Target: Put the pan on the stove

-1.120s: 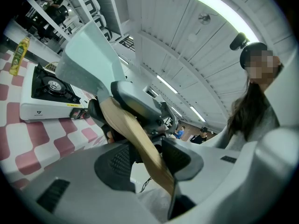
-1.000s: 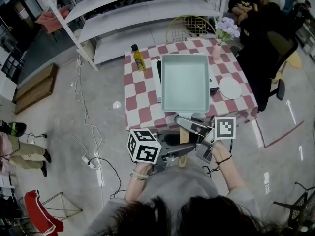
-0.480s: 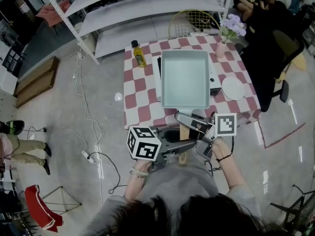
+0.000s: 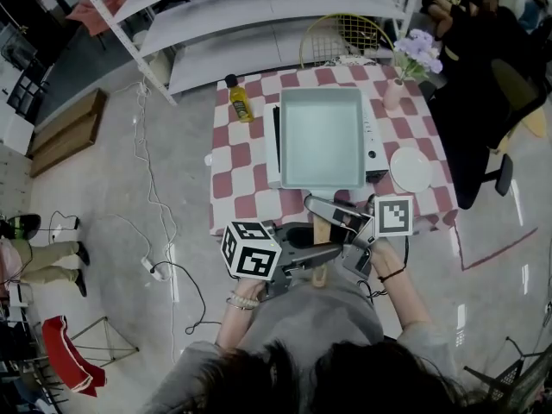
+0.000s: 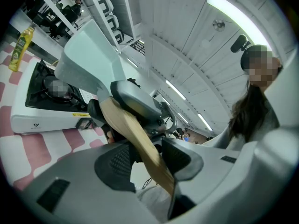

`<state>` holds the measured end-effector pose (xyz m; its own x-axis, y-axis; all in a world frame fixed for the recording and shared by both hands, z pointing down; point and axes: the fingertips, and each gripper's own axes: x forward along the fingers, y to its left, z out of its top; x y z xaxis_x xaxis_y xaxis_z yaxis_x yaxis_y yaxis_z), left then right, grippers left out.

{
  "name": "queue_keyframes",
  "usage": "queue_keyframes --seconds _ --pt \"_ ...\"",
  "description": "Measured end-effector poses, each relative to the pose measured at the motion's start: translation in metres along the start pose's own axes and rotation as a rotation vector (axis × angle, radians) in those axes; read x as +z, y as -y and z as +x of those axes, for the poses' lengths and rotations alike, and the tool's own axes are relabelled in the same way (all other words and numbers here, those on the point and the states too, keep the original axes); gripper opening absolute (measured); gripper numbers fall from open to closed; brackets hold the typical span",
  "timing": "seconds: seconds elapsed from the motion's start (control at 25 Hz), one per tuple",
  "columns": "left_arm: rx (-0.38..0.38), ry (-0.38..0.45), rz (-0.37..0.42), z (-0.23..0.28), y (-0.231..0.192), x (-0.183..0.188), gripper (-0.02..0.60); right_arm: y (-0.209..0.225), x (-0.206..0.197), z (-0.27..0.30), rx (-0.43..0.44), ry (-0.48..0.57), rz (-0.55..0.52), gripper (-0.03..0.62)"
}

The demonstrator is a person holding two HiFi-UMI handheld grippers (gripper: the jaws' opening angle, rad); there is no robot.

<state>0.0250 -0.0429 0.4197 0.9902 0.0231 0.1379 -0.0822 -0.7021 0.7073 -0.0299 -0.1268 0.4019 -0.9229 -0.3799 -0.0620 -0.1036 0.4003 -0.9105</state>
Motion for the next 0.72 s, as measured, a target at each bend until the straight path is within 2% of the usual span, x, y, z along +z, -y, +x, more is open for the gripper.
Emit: queue_keyframes --seconds 0.72 --pt "0.068 0.038 -0.075 0.036 -0.045 0.038 0.189 0.040 0.049 -0.010 0.018 -0.073 0.079 0.178"
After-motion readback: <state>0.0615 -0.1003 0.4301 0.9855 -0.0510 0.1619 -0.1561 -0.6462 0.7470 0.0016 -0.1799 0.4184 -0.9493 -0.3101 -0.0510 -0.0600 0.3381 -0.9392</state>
